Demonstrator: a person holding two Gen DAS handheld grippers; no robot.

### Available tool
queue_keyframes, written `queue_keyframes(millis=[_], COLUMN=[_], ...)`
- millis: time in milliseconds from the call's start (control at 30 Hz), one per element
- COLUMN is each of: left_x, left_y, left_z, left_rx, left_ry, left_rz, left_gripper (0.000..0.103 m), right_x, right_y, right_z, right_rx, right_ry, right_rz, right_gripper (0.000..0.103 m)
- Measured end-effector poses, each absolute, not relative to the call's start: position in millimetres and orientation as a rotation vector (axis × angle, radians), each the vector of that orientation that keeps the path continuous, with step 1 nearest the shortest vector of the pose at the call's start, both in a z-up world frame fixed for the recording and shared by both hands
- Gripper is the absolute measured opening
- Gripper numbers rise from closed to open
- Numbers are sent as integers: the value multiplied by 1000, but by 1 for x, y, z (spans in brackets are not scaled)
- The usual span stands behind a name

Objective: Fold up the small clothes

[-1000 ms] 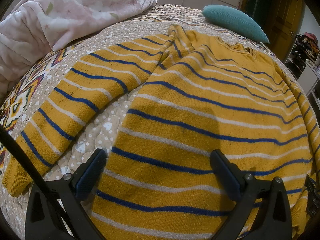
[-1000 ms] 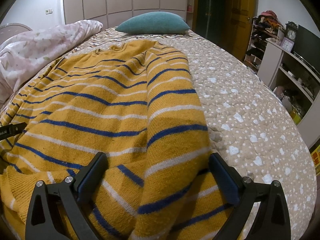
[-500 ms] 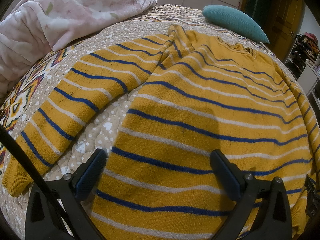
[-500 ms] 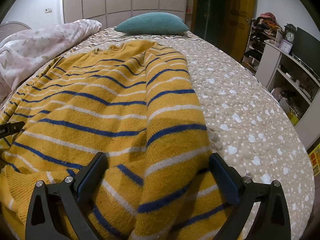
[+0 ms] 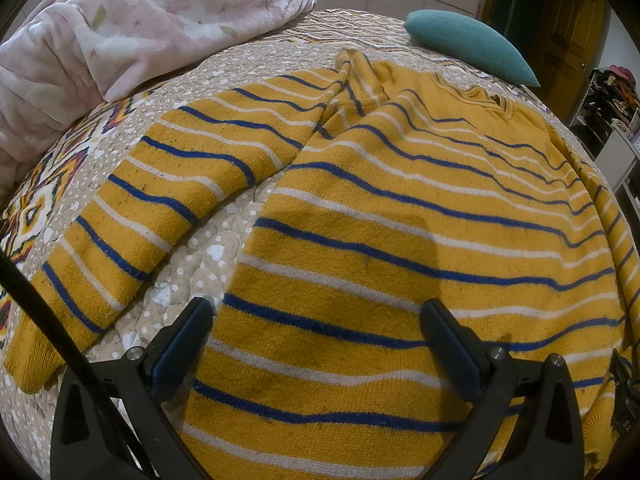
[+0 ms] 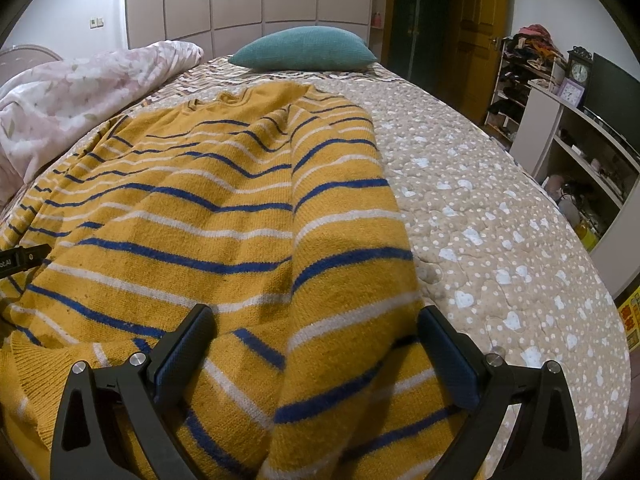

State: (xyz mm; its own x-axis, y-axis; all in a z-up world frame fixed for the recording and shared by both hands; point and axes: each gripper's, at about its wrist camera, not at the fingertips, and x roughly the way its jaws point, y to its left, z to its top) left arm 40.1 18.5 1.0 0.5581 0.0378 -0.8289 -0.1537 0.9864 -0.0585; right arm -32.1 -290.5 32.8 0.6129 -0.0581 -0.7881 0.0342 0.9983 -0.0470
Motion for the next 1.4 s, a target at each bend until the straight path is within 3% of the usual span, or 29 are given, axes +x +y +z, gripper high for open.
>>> queue_keyframes(millis=[1400], left_x=[40], left_y=[19], left_z=[1], left_rx=[-129], left_ry=[972], left_rz=[112], left_gripper=[103], right_x=[-34], right_y=[-291], right_z=[35], right_rx=[-42], right_ry=[880], right_rz=[-62], right_gripper=[103])
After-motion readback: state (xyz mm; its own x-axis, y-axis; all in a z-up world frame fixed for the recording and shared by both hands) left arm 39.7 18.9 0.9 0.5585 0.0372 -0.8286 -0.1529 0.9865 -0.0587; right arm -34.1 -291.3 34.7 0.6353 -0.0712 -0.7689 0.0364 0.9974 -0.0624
